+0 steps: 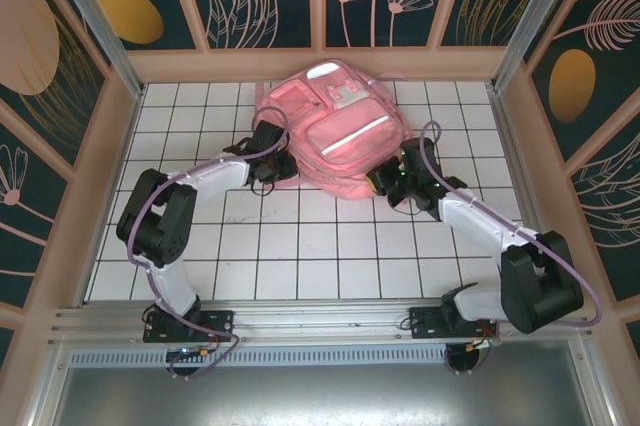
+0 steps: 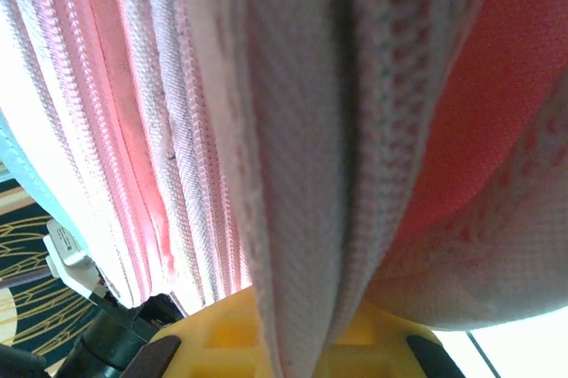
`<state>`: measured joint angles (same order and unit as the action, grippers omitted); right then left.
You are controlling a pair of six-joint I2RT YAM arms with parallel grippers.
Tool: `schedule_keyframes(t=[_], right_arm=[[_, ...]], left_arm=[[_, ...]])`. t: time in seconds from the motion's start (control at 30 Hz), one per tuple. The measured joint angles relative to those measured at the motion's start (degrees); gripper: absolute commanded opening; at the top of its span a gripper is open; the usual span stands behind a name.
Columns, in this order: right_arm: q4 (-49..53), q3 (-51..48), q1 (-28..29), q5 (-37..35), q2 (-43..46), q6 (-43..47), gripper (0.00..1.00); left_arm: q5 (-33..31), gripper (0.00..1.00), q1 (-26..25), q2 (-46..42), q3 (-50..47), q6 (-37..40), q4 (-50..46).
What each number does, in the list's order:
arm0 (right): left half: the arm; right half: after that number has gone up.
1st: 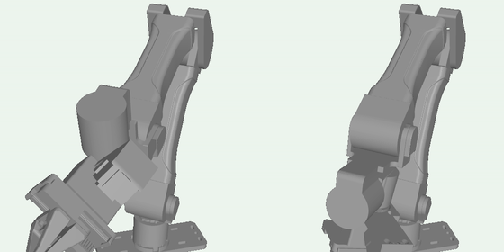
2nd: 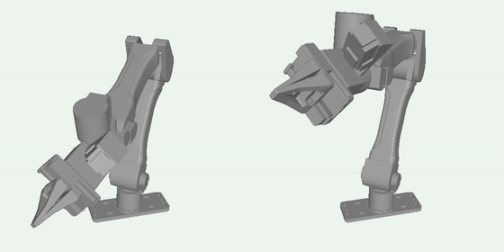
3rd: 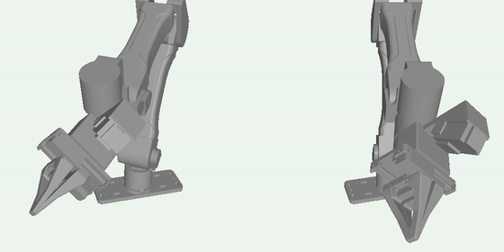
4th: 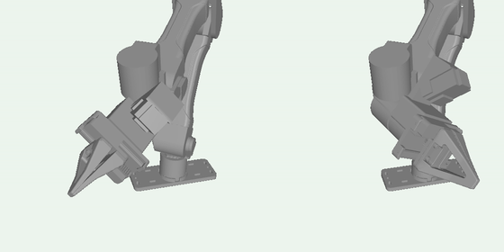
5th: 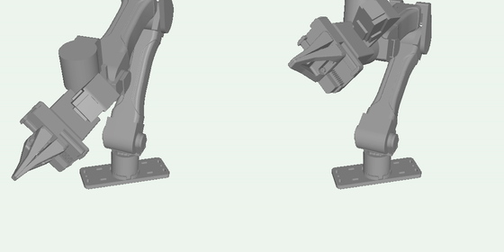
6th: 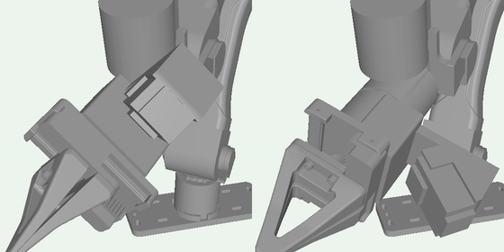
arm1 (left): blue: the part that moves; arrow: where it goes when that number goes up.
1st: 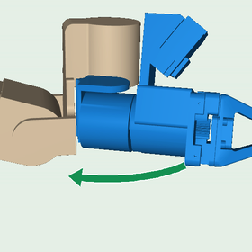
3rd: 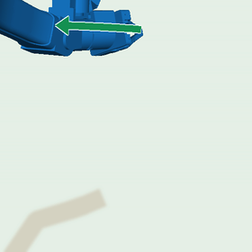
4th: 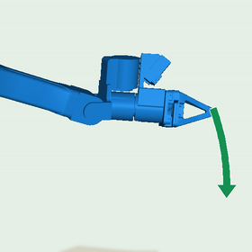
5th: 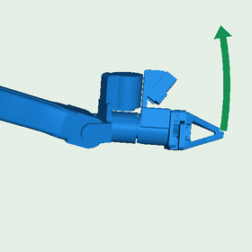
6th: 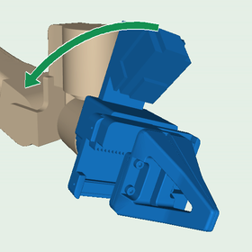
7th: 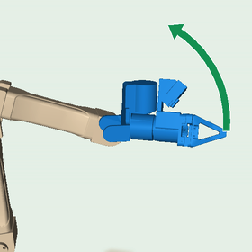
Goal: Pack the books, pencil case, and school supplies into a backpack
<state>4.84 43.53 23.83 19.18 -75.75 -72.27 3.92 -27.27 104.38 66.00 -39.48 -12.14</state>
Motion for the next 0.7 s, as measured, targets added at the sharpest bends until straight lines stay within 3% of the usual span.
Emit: schedule_keyframes(t=[0.2,0.37,0.53,0.7], right_arm=[[1.31,0.52,3.04,-1.75,-3.13,4.76,0.00],[5.60,4.70,8.39,-4.61,-7.82,12.92,0.00],[4.31,6.10,16.26,-3.56,-10.71,23.69,0.32],[2.47,9.84,27.17,1.70,-14.47,32.94,0.59]], left_arm=[[-1.46,0.44,3.26,-1.68,-0.02,-0.24,-0.59],[-2.14,0.53,3.41,-13.70,-0.81,-0.15,-2.43],[-4.74,0.62,3.32,-25.83,-0.81,0.66,-3.34],[-6.49,0.68,3.32,-29.24,-0.66,1.55,-4.59]])
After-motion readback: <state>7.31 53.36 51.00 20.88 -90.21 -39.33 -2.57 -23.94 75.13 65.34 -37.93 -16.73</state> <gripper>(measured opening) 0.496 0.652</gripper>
